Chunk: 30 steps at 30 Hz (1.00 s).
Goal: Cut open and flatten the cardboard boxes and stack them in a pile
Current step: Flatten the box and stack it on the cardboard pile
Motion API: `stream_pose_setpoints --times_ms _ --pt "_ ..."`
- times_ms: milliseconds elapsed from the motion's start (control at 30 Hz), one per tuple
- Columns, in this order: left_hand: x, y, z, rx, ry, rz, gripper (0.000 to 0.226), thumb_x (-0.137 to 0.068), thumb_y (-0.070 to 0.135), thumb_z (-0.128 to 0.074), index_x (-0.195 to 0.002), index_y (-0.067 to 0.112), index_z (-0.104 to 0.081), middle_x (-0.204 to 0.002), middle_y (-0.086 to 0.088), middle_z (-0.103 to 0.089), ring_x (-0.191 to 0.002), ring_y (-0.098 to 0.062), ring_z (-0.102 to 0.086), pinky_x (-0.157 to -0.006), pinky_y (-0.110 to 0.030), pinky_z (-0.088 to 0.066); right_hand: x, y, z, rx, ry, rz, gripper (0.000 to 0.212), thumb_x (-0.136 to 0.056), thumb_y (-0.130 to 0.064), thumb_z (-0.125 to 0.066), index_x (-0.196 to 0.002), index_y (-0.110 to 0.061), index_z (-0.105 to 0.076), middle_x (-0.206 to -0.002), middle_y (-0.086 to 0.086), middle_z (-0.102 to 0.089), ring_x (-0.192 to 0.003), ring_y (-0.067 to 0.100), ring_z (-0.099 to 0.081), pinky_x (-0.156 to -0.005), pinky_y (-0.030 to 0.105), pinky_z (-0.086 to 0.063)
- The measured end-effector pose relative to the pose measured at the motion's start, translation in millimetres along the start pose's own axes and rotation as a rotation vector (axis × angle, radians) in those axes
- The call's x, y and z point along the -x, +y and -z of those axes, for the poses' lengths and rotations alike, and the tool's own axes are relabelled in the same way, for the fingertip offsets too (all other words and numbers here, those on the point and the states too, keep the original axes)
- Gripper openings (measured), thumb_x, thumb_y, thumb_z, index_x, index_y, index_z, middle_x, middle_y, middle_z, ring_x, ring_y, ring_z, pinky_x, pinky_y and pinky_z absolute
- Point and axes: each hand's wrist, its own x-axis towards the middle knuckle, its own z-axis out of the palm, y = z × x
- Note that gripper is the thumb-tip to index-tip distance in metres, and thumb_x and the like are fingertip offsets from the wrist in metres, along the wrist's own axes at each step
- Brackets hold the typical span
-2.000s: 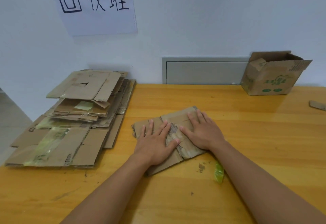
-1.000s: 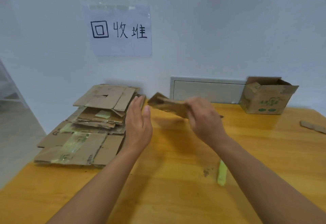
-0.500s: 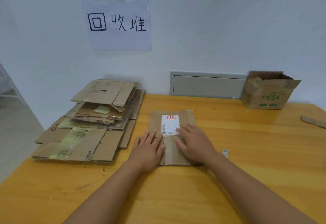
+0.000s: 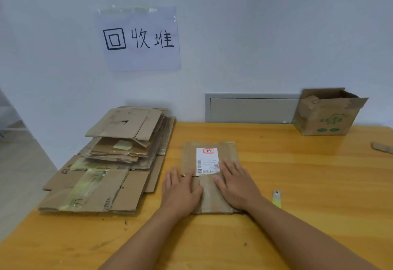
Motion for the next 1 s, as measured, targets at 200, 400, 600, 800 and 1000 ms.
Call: stream_pose_setpoints --times_ms 200,400,600,800,1000 --pt "-11.6 25.1 20.2 0.440 0.050 0.138 0.054 -0.096 0.042 -0.048 -0.148 0.034 -0.034 -0.151 -0.005 -0.038 -0.136 -0.030 -0.035 -0.110 -0.047 -0.036 13.2 -2.4 -2.0 0.059 0.257 -0.280 0.075 -0.095 -0.063 -0.023 -0.151 -0.014 -0.027 -0.157 0.016 -0.028 -0.145 0.032 -0.022 -0.118 0.043 -0.017" --pt "-16.7 39.9 39.5 0.799 0.082 0.251 0.057 -0.098 0.025 -0.051 -0.150 0.035 -0.029 -0.140 -0.005 -0.048 -0.116 -0.026 -0.052 -0.096 -0.045 -0.048 13.5 -2.4 -2.0 0.032 0.302 -0.294 0.066 -0.096 -0.060 -0.025 -0.142 -0.016 -0.040 -0.142 0.007 -0.048 -0.130 0.027 -0.040 -0.109 0.042 -0.027" --pt "-3.4 41.1 37.2 0.946 0.178 0.156 0.064 -0.100 0.006 -0.048 -0.149 0.043 -0.029 -0.105 0.008 -0.062 -0.096 -0.014 -0.060 -0.073 -0.032 -0.050 17.7 -1.0 3.6 -0.090 0.358 -0.252 0.050 -0.098 -0.050 -0.037 -0.134 -0.018 -0.047 -0.138 0.005 -0.052 -0.127 0.025 -0.044 -0.108 0.040 -0.030" --pt "9.2 26.1 44.5 0.848 0.295 -0.070 0.062 -0.098 0.002 -0.044 -0.137 0.050 -0.042 -0.134 0.008 -0.055 -0.115 -0.009 -0.055 -0.097 -0.034 -0.051 22.0 -12.7 20.8 -0.488 0.422 -0.134 0.053 -0.097 -0.038 -0.055 -0.144 -0.018 -0.041 -0.149 0.002 -0.032 -0.124 0.021 -0.047 -0.097 0.032 -0.040" --pt "19.6 -12.3 93.9 0.674 0.554 -0.138 0.053 -0.096 0.019 -0.056 -0.145 0.035 -0.041 -0.129 0.007 -0.040 -0.105 -0.008 -0.051 -0.090 -0.021 -0.042 3.4 -74.8 48.5 -0.565 0.512 0.040 0.056 -0.092 -0.037 -0.067 -0.142 -0.023 -0.047 -0.150 0.001 -0.026 -0.120 0.007 -0.039 -0.095 0.023 -0.035"
